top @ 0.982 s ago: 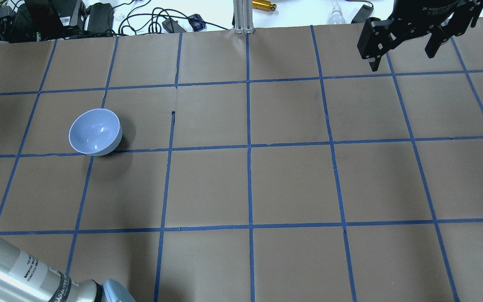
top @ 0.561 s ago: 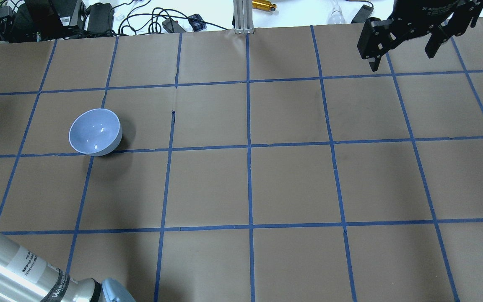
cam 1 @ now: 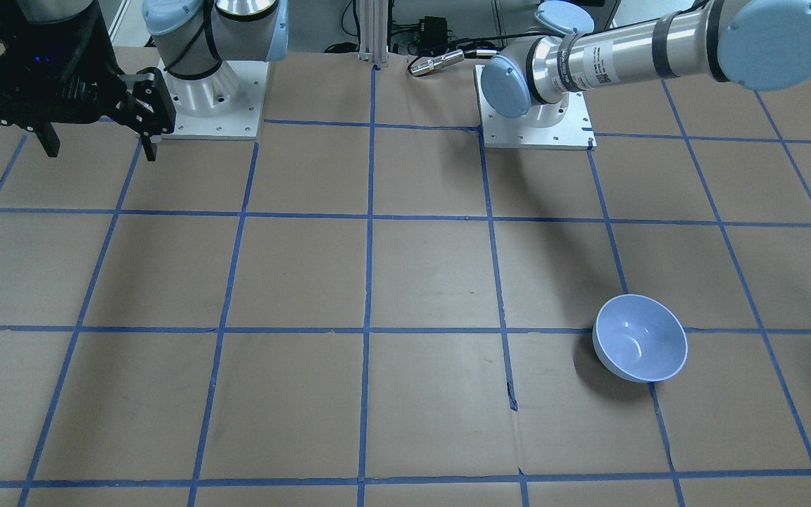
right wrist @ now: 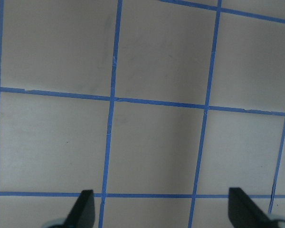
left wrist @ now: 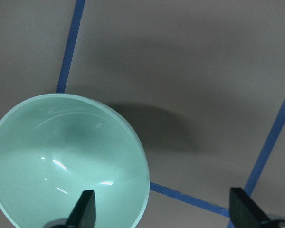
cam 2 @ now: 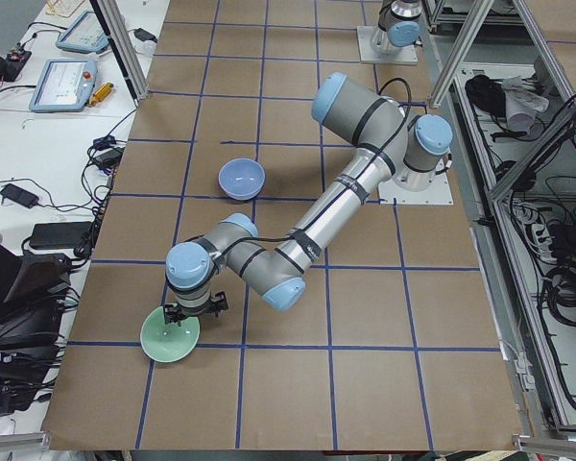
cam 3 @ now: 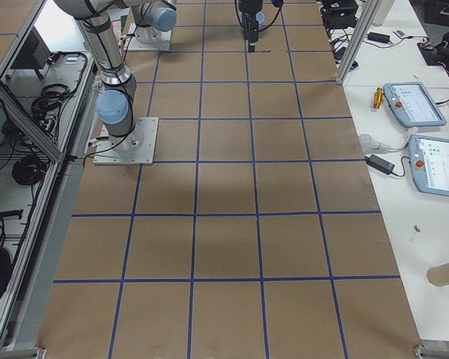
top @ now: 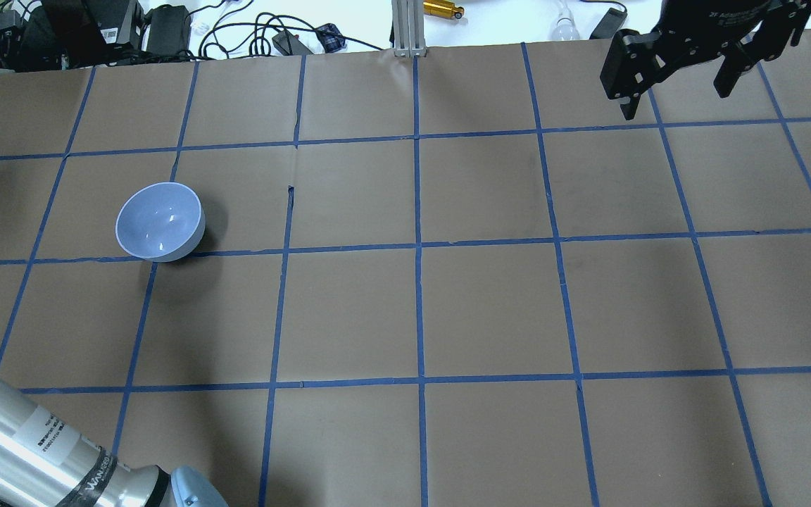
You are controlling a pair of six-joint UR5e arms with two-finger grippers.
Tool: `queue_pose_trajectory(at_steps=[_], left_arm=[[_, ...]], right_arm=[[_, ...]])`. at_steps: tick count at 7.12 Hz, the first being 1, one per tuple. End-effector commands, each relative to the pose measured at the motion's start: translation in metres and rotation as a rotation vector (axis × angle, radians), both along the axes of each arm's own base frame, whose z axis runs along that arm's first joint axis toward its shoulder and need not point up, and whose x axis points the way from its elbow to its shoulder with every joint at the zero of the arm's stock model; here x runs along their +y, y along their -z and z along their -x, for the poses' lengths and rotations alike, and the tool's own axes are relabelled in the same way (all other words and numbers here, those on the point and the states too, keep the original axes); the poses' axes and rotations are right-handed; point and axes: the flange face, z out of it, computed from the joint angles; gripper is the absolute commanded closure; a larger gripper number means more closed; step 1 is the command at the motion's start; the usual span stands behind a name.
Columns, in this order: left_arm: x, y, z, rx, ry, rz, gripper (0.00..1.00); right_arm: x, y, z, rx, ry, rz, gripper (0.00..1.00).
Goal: Stack green bowl on blue bowl
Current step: 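Close the left gripper on the rim of the pale green bowl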
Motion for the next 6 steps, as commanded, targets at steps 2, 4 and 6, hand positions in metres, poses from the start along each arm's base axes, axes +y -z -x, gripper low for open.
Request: queue_pose_trajectory(at_steps=[2,4,6], left_arm=[[-0.009,0.033,-0.009,0.02,0.012,-0.012,0.0],[-0.009,0.038,-0.01,0.02,0.011,-0.021,0.0],[-0.009,0.055,-0.012,0.029,0.005,-0.039,0.02]], right_arm=[[0.0,0.0,0.0,0.0,-0.001,0.0,0.0],[0.0,0.0,0.0,0.0,0.001,0.0,0.0],[0.0,0.0,0.0,0.0,-0.001,0.0,0.0]])
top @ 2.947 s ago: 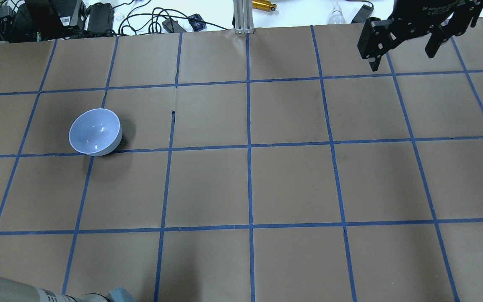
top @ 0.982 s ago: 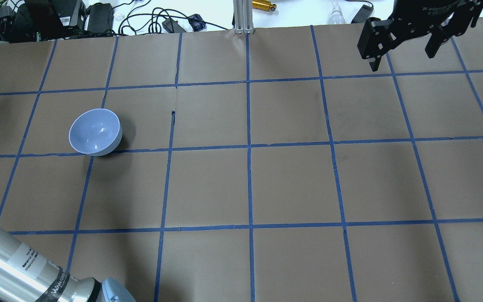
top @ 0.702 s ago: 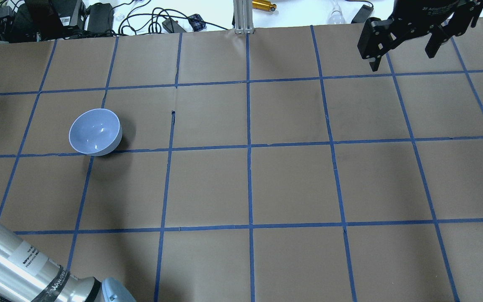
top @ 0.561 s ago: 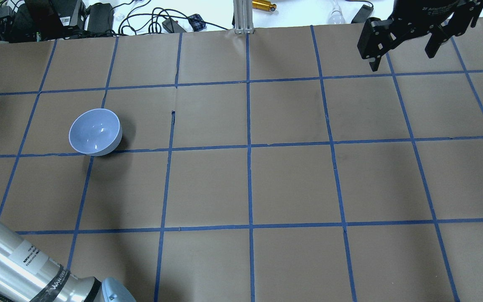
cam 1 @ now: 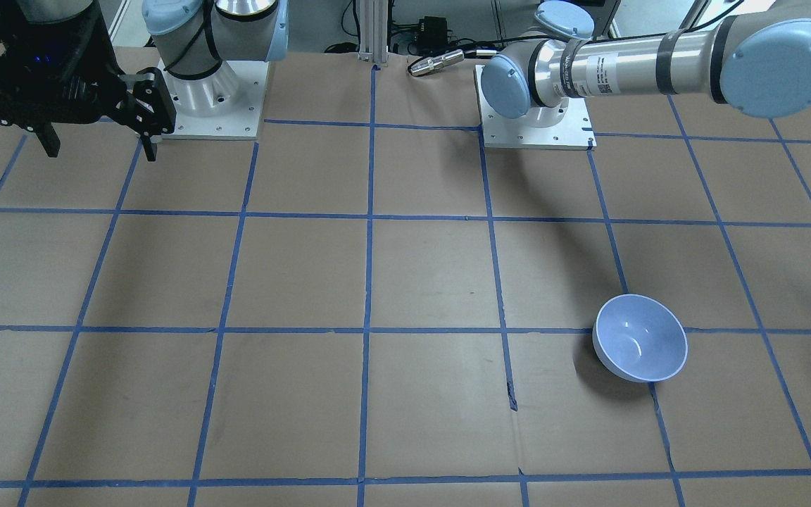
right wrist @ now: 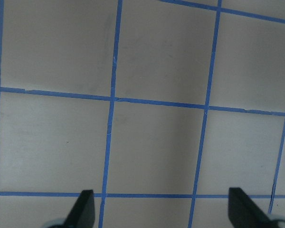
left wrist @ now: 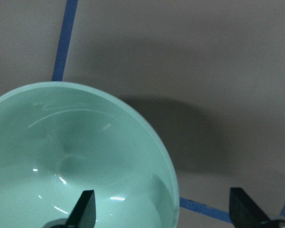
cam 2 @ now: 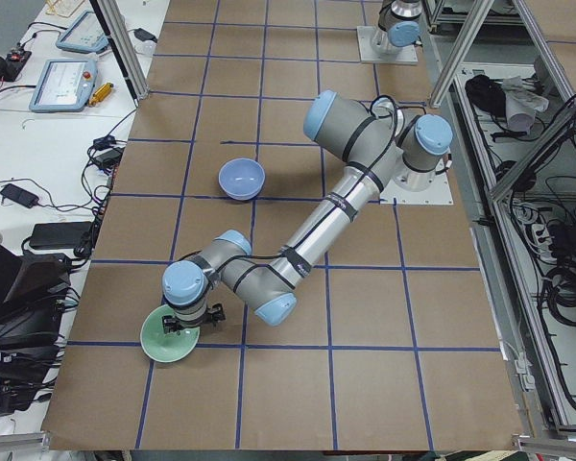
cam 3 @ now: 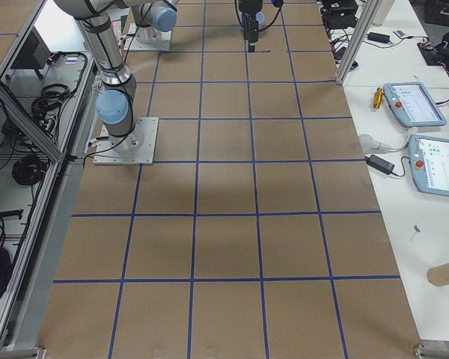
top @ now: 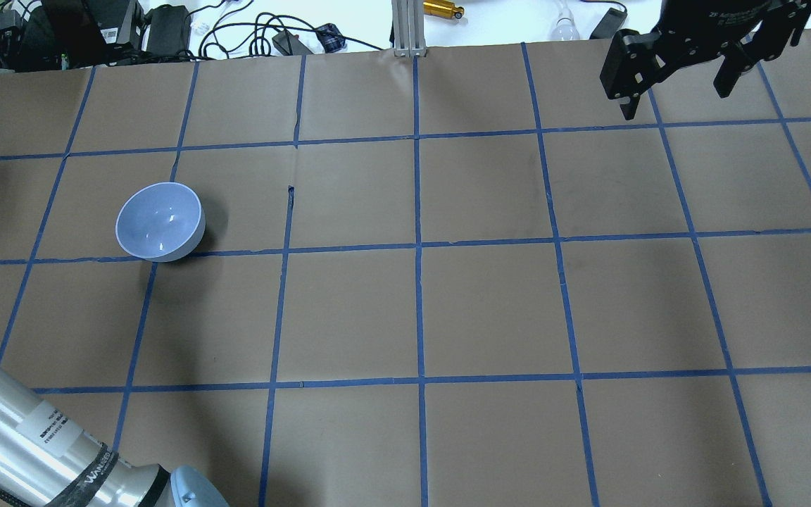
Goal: Stack green bowl on blue bowl
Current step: 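Close the left gripper on the rim of the pale green bowl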
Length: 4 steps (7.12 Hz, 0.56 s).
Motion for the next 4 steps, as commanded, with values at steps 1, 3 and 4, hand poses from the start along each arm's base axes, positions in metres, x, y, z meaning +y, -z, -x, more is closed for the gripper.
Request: queue_pose_trajectory(at_steps=[1,3,4], left_arm=[[-0.0018,0.011,-0.0035,-0.001,-0.005,-0.011,0.02],[-0.0071,0.0182,-0.0102,-0.01,-0.004,-0.009,0.02],[-0.0074,0.0169,-0.0105,-0.011,-0.005,-0.008,0.02]], right_arm=[[0.0001,0.0,-0.0002,0.0,0.0,0.0,0.0],[0.0001,0.0,-0.0002,0.0,0.0,0.0,0.0],[0.0001,0.0,-0.0002,0.0,0.0,0.0,0.0]])
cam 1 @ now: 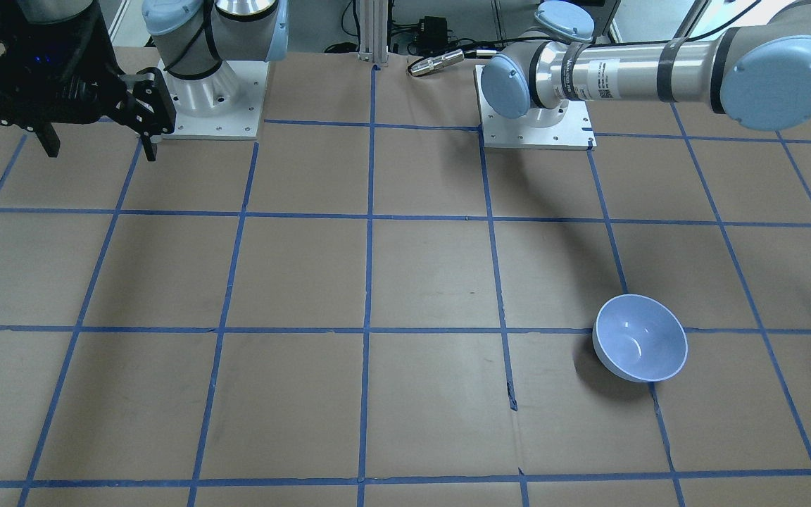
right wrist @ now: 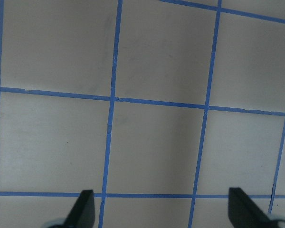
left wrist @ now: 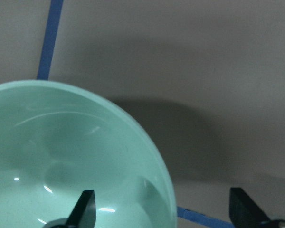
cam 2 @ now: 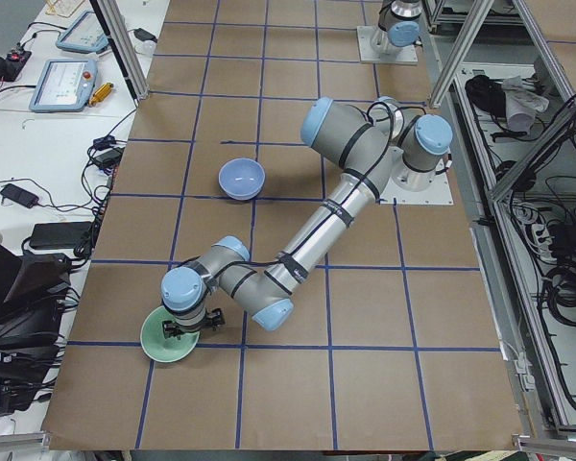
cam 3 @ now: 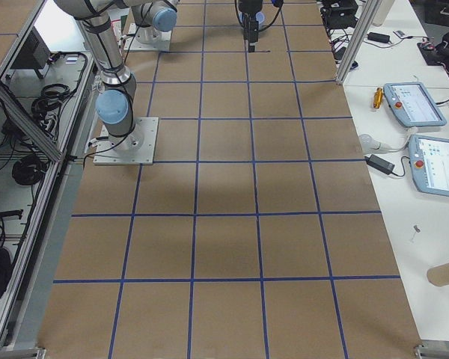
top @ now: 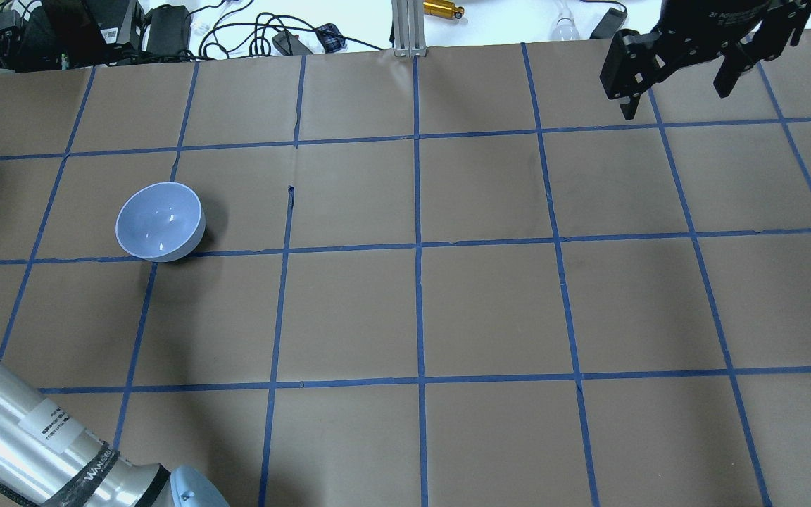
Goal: Stack green bowl on blue bowl
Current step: 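Close the left gripper on the rim of the pale green bowl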
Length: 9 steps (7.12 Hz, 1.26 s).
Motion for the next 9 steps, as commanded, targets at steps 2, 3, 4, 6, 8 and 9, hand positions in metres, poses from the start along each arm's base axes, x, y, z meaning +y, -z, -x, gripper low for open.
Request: queue_pose_trajectory(at_steps=[2,3,4,6,8,9], left_arm=[[-0.0015,0.0042,-0.0014,0.003,0.007,0.0,0.36],[-0.0014,0.0029,-0.0014,0.0,0.01,0.0,0.93],[-0.0013,0.0003,-0.0013,-0.002,0.011,0.002,1.0],[-0.0011,-0.0018,-0.0009,0.0,0.013,0.002,1.0],[-0.0015,-0.0016,-0.0003,0.005,0.014,0.005,1.0],[-0.0016,-0.0015,0.0,0.008,0.014,0.006,1.0]], right_arm=[[0.0001,0.0,-0.0002,0.0,0.0,0.0,0.0],[0.0001,0.0,-0.0002,0.0,0.0,0.0,0.0],[0.0001,0.0,-0.0002,0.0,0.0,0.0,0.0],[0.0001,0.0,-0.0002,0.0,0.0,0.0,0.0],[-0.0001,0.0,0.0005,0.0,0.001,0.0,0.0],[0.0001,0.0,-0.0002,0.0,0.0,0.0,0.0]])
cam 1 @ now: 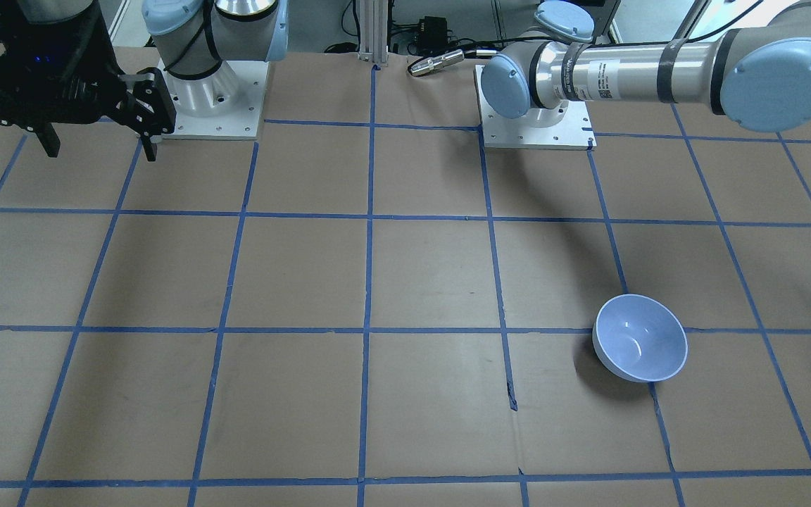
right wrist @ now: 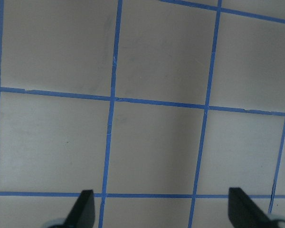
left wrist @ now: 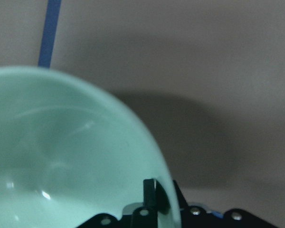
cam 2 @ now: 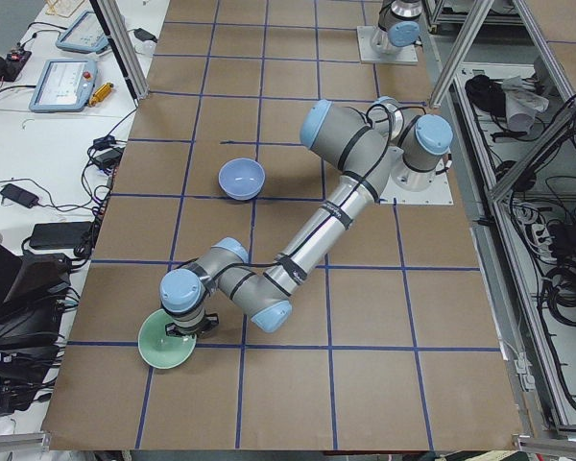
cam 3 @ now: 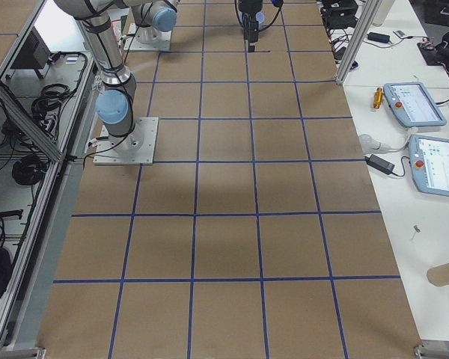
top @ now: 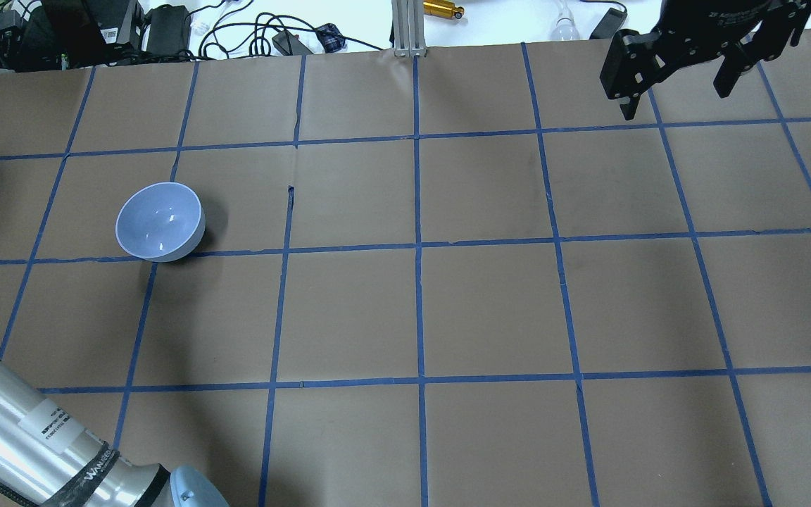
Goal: Stack green bowl on blue bowl
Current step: 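Close the left gripper on the rim of the pale green bowl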
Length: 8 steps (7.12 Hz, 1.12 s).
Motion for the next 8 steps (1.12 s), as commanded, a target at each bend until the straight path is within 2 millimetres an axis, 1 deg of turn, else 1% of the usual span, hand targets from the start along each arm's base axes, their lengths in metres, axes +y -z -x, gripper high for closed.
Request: queue_pose_trajectory(at_steps=[1,2,3,4,5,6,7,8], left_arm=[[0.0,0.0,0.001,0.007,0.001,0.003,1.0],[0.0,0.0,0.001,0.007,0.001,0.003,1.0],[0.0,-0.009,0.002,0.002,0.001,0.007,1.0],[0.004,-0.03,0.008,0.021,-0.017,-0.007,1.0],[0.004,-0.057,0.022,0.032,-0.036,-0.019,1.0],[0.007,-0.073,0.033,0.043,-0.044,-0.028,1.0],[0.009,-0.093,0.055,0.078,-0.089,-0.055,1.0],[0.0,-0.118,0.093,0.093,-0.106,-0.064,1.0]], right_arm=[[0.0,0.0,0.0,0.0,0.0,0.0,0.0],[0.0,0.0,0.0,0.0,0.0,0.0,0.0],[0.0,0.0,0.0,0.0,0.0,0.0,0.0],[0.0,0.0,0.0,0.0,0.0,0.0,0.0],[0.0,0.0,0.001,0.0,0.001,0.0,0.0],[0.0,0.0,0.0,0.0,0.0,0.0,0.0],[0.0,0.0,0.0,0.0,0.0,0.0,0.0],[0.0,0.0,0.001,0.0,0.001,0.0,0.0]])
